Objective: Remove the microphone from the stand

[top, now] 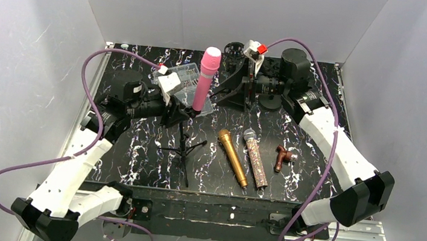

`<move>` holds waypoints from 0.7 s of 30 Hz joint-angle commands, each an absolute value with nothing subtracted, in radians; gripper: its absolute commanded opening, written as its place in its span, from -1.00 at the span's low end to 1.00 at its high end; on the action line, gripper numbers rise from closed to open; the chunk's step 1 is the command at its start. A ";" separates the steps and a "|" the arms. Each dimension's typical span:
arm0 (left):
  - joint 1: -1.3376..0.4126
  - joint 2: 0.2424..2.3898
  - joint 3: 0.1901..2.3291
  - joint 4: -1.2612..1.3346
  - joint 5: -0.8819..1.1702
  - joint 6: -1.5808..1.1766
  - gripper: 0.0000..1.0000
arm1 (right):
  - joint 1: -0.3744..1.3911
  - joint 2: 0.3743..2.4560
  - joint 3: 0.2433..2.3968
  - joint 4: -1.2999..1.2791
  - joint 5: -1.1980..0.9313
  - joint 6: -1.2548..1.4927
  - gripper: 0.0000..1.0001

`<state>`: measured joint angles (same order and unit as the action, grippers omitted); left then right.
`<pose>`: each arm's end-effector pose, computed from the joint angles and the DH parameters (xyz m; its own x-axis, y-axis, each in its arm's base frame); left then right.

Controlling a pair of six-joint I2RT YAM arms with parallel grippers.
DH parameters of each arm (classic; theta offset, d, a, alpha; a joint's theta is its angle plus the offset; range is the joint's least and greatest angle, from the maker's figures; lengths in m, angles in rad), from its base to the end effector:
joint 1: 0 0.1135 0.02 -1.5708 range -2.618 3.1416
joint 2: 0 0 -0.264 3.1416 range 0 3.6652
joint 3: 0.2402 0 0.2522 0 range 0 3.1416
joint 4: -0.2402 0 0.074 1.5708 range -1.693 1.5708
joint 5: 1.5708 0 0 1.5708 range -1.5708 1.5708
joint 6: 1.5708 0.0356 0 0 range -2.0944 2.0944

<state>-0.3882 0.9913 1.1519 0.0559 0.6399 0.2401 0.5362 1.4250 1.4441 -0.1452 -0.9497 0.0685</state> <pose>0.1843 -0.0983 0.4548 0.3937 0.0451 -0.9181 0.7719 0.5261 0.3568 0.2598 0.1880 0.4275 -0.1757 -0.0581 -0.9827 -0.9811 0.0923 0.1699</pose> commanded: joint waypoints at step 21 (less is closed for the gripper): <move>-0.423 0.992 1.140 0.113 0.641 0.154 -1.00 | 0.619 1.565 1.498 0.319 -1.084 0.342 0.74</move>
<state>-0.4118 1.0042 1.1492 0.0998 0.6010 0.1761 0.6079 1.5642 1.4574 0.1516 -1.0321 0.2588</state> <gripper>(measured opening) 0.390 0.875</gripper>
